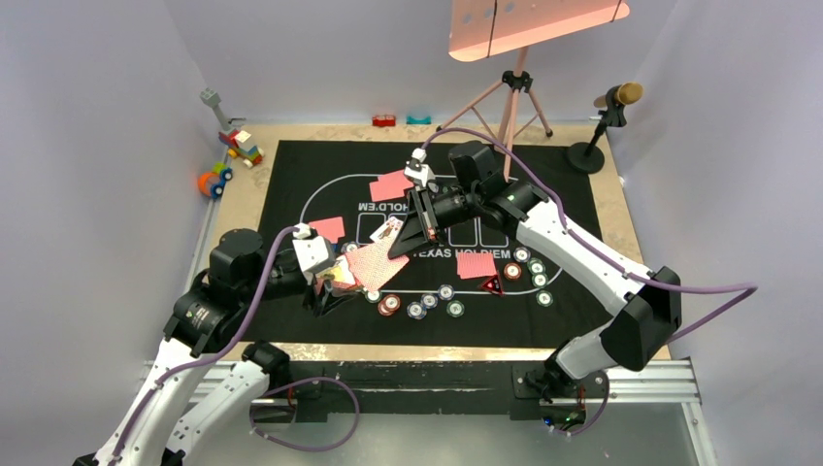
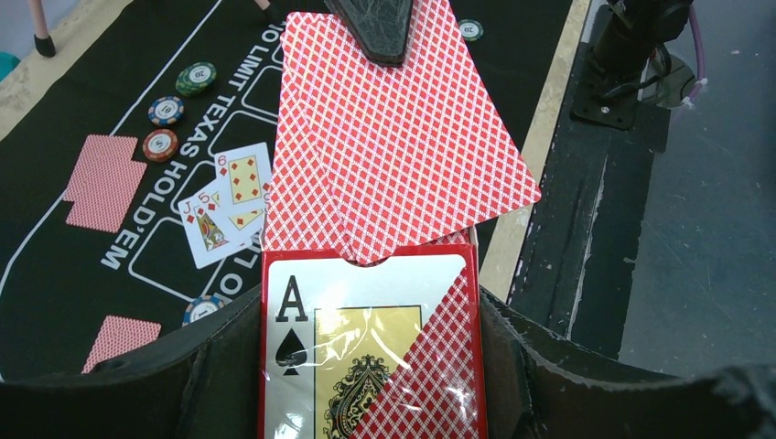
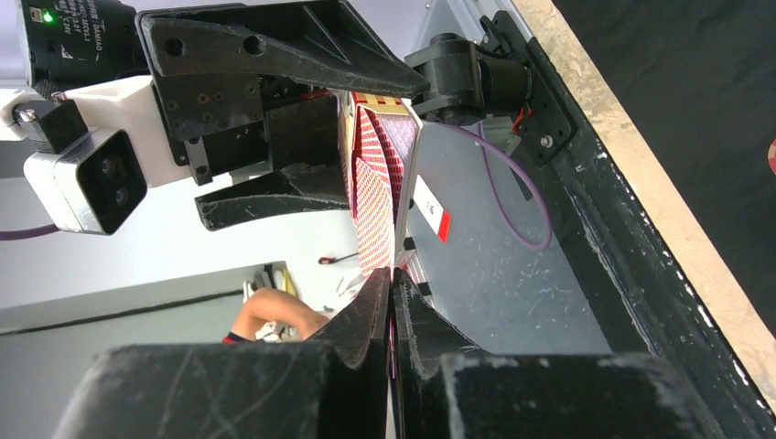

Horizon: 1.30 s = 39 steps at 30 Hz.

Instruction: Distribute texas hold em gaming equipment

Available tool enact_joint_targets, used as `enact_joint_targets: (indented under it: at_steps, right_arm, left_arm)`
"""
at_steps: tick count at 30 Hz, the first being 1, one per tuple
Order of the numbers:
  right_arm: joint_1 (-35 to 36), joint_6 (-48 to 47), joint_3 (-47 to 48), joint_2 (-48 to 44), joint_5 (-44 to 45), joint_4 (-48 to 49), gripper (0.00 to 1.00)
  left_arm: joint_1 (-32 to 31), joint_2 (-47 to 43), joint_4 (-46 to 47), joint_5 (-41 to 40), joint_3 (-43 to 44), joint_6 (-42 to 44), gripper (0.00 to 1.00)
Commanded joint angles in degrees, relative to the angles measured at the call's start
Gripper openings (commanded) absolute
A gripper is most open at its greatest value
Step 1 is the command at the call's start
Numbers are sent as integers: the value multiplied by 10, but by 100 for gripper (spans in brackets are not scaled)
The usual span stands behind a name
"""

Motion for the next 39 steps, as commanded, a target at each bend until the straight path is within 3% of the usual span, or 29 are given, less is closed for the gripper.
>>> enact_joint_targets:
  at_steps: [1, 9, 17, 29, 34, 39]
  right_arm:
    - [3, 3, 23, 3, -12, 11, 7]
    - [7, 36, 9, 0, -13, 57, 34]
    - [12, 30, 8, -6, -13, 53, 43]
    - [12, 5, -37, -49, -4, 28, 69]
    - [22, 24, -54, -59, 25, 63, 83]
    - [50, 17, -43, -44, 60, 57, 88]
  left_arm:
    - [3, -4, 28, 21, 19, 1, 4]
    - [3, -5, 31, 21, 16, -1, 4]
    - [3, -6, 26, 15, 15, 0, 4]
    - [4, -5, 35, 10, 13, -9, 3]
    - [5, -5, 40, 11, 11, -13, 3]
    - [6, -5, 39, 11, 13, -13, 3]
